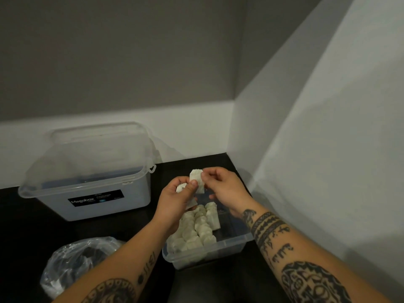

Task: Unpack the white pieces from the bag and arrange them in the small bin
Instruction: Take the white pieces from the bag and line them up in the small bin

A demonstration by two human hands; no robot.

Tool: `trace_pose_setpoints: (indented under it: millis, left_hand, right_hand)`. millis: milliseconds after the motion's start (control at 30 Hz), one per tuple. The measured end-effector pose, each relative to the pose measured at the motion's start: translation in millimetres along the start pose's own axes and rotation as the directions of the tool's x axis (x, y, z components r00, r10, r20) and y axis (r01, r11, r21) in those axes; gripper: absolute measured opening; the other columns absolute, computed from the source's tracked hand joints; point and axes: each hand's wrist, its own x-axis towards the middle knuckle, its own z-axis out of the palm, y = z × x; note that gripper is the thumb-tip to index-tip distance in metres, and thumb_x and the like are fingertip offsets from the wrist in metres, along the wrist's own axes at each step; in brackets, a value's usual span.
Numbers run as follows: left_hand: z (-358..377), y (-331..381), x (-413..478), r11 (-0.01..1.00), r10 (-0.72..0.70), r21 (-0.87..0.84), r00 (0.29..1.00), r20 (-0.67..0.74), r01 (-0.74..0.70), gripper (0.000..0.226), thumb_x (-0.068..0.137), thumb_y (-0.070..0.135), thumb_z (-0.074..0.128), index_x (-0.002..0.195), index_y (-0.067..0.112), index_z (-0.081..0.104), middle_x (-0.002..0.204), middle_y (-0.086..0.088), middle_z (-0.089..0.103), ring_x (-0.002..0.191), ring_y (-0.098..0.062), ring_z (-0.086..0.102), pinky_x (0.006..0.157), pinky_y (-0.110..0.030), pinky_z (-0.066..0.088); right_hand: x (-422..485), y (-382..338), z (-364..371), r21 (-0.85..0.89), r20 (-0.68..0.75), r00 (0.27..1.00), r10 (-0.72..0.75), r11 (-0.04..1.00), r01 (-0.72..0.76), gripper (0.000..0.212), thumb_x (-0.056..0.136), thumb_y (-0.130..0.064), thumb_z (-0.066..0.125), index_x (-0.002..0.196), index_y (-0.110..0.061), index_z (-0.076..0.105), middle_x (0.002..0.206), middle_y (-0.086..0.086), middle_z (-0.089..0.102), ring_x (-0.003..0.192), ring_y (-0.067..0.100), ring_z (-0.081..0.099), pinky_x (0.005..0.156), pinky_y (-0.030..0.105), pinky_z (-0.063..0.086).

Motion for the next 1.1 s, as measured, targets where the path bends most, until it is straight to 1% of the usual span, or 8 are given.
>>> trace_pose_setpoints:
  millis: [167,333,467,533,633,767,867,1100]
  left_hand:
    - [6.4,-2.3,-3.3,0.999,0.002,0.035,1.0,0.014,-0.003,0.009,0.096,0.026,0.071,0.102,0.02,0.073,0.092,-0.004,0.075,0.076,-0.014,0.069,0.065,-0.032,0.058]
    - [-5.4,-3.3,2.3,0.998,0.064,0.019,0.987,-0.15,-0.062,0.005,0.098,0.026,0.068,0.102,0.026,0.071,0.1,-0.004,0.074,0.088,-0.02,0.069,0.067,-0.037,0.061]
    - [-13.6,-5.4,4.4,0.998,0.066,0.006,0.979,-0.195,-0.066,0.009,0.097,0.028,0.069,0.105,0.027,0.07,0.103,-0.005,0.074,0.092,-0.021,0.069,0.065,-0.035,0.06]
    - [-14.3,-7.2,3.8,0.998,0.064,0.01,0.979,-0.193,-0.063,0.01,0.096,0.028,0.07,0.106,0.027,0.07,0.102,-0.004,0.074,0.093,-0.022,0.069,0.068,-0.038,0.062]
    - [-14.7,-7.9,3.4,0.998,0.068,0.02,0.98,-0.189,-0.065,0.01,0.096,0.028,0.07,0.106,0.029,0.071,0.102,-0.003,0.073,0.095,-0.025,0.07,0.07,-0.039,0.063]
    - [-14.4,-8.0,3.6,0.998,0.067,0.024,0.978,-0.2,-0.063,0.009,0.096,0.026,0.07,0.104,0.029,0.071,0.103,-0.003,0.073,0.097,-0.023,0.07,0.071,-0.04,0.063]
    - [-14.4,-9.4,2.8,0.996,0.076,0.054,0.978,-0.194,-0.066,0.008,0.094,0.027,0.072,0.101,0.032,0.072,0.098,0.002,0.074,0.096,-0.021,0.071,0.08,-0.047,0.064]
    - [-14.8,-13.2,-0.5,0.988,0.126,0.109,0.977,-0.174,-0.108,0.01,0.094,0.028,0.072,0.103,0.032,0.071,0.101,0.004,0.075,0.093,-0.014,0.072,0.075,-0.029,0.06]
  right_hand:
    - [-4.0,7.4,-0.8,-0.11,-0.045,0.998,-0.045,0.993,0.04,0.009,0.096,-0.024,0.069,0.104,-0.023,0.072,0.093,-0.006,0.073,0.086,0.008,0.069,0.077,0.026,0.058]
    - [-1.3,28.5,-7.4,-0.27,-0.089,0.995,0.055,0.96,-0.077,0.006,0.098,-0.022,0.064,0.096,-0.026,0.068,0.093,-0.001,0.071,0.089,0.017,0.07,0.085,0.041,0.062]
    - [1.6,54.3,0.3,-0.524,-0.08,0.982,0.172,0.831,-0.188,0.019,0.1,-0.014,0.056,0.116,-0.02,0.066,0.106,0.001,0.068,0.095,0.015,0.067,0.078,0.027,0.058]
    - [4.5,62.8,6.2,-0.605,-0.104,0.97,0.22,0.76,-0.237,0.028,0.099,-0.01,0.056,0.124,-0.017,0.064,0.114,0.005,0.068,0.104,0.018,0.066,0.083,0.028,0.057]
    - [8.2,73.6,13.9,-0.664,-0.146,0.944,0.297,0.678,-0.316,0.029,0.096,-0.009,0.059,0.125,-0.014,0.064,0.119,0.006,0.067,0.111,0.022,0.064,0.094,0.034,0.056]
    - [16.4,80.2,17.2,-0.746,-0.134,0.936,0.326,0.588,-0.312,0.029,0.095,-0.015,0.065,0.124,-0.011,0.063,0.122,0.007,0.067,0.114,0.021,0.064,0.086,0.028,0.051]
    - [18.5,85.5,19.2,-0.77,-0.136,0.921,0.365,0.546,-0.33,0.026,0.099,-0.02,0.061,0.122,-0.011,0.065,0.123,0.007,0.067,0.115,0.022,0.063,0.092,0.03,0.051]
    - [23.7,89.6,21.2,-0.802,-0.154,0.906,0.395,0.485,-0.348,0.028,0.099,-0.013,0.059,0.127,-0.009,0.06,0.129,0.01,0.065,0.12,0.024,0.062,0.092,0.029,0.05]
